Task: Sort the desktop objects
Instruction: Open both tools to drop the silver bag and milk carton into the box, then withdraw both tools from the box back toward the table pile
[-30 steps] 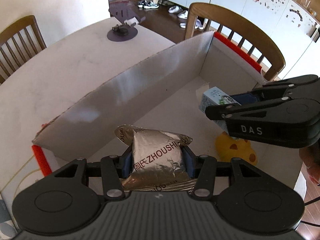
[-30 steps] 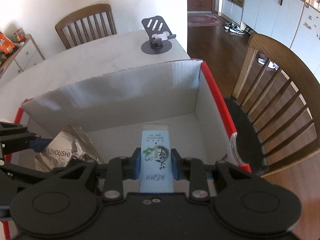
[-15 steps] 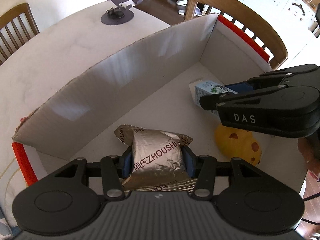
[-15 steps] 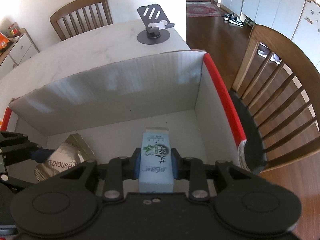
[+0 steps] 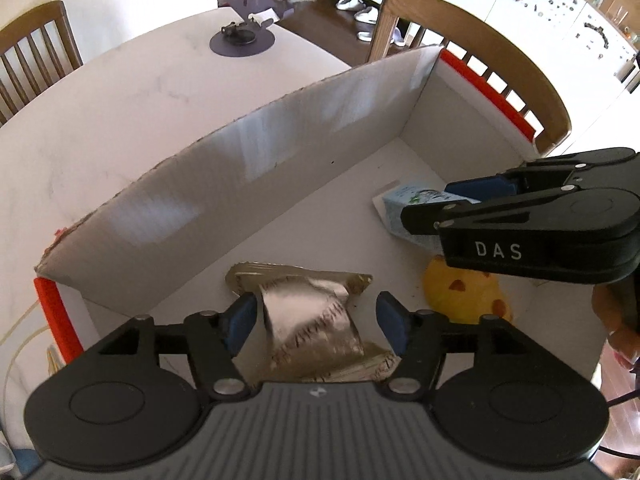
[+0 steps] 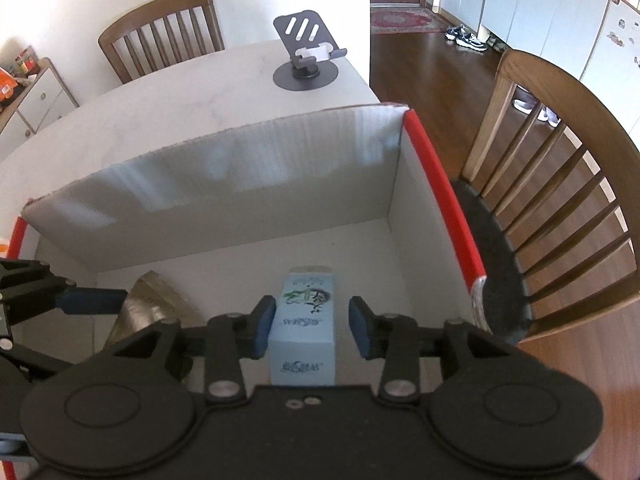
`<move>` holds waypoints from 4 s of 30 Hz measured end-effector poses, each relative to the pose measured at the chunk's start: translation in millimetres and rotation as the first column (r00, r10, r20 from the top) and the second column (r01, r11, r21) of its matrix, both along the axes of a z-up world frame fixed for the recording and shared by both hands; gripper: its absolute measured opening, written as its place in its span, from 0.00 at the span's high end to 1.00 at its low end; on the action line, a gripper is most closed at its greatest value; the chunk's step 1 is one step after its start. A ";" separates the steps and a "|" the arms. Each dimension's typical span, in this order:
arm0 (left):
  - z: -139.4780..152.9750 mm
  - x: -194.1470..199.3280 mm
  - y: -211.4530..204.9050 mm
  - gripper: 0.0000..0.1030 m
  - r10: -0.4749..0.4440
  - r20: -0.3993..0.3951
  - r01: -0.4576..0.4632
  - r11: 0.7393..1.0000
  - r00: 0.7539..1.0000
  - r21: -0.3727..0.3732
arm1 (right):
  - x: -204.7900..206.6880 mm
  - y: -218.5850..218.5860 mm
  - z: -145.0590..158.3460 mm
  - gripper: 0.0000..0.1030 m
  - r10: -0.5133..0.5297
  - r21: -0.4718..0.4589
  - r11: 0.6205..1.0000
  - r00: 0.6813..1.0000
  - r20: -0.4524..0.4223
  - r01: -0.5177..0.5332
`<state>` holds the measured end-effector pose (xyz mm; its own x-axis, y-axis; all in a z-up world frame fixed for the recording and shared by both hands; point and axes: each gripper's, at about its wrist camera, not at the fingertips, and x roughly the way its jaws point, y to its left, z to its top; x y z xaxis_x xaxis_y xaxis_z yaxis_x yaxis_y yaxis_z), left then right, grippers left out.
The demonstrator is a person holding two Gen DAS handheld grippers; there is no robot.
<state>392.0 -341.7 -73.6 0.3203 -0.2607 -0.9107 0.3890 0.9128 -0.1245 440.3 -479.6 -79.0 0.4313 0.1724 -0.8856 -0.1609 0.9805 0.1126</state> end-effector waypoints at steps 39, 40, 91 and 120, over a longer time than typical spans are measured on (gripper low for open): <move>86.5 -110.8 38.9 0.37 0.018 0.193 0.016 0.985 0.981 -0.174 | -125.0 11.7 89.0 0.42 -0.009 0.107 0.994 0.982 0.189 -0.011; 87.1 -113.2 41.2 0.37 0.019 0.196 0.017 0.984 0.980 -0.178 | -128.7 11.4 91.3 0.40 -0.017 0.112 0.994 0.980 0.198 -0.005; 87.3 -218.9 307.3 0.00 0.221 0.310 -0.149 0.960 0.925 -0.239 | -247.8 231.1 82.0 0.26 0.091 0.162 0.977 0.960 0.266 -0.138; 13.3 -261.6 415.1 0.00 0.169 0.334 -0.119 0.979 0.927 -0.164 | -262.7 339.4 24.8 0.27 0.209 0.102 0.967 0.954 0.213 -0.235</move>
<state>130.4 73.4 -60.3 0.6514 -0.3037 -0.6953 0.2961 0.9455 -0.1356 177.6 -140.2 -54.1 0.5346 0.3875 -0.7510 -0.4046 0.8976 0.1752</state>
